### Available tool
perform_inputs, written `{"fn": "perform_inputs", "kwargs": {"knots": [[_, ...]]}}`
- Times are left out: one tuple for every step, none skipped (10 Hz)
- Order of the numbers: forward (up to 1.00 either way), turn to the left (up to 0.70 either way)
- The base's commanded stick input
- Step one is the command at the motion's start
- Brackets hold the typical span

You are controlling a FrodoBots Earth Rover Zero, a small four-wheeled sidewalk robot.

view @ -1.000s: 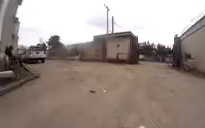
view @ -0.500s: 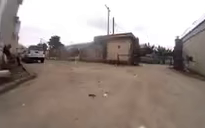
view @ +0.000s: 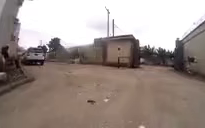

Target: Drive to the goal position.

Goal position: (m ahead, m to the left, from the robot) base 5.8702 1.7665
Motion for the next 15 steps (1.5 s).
{"fn": "perform_inputs", "kwargs": {"knots": [[0.30, 0.00], [0.30, 0.00], [0.30, 0.00], [0.30, 0.00], [0.30, 0.00], [0.30, 0.00], [0.30, 0.00], [0.30, 0.00], [0.30, 0.00], [0.30, 0.00], [0.30, 0.00], [0.30, 0.00], [0.30, 0.00], [0.30, 0.00], [0.30, 0.00]]}}
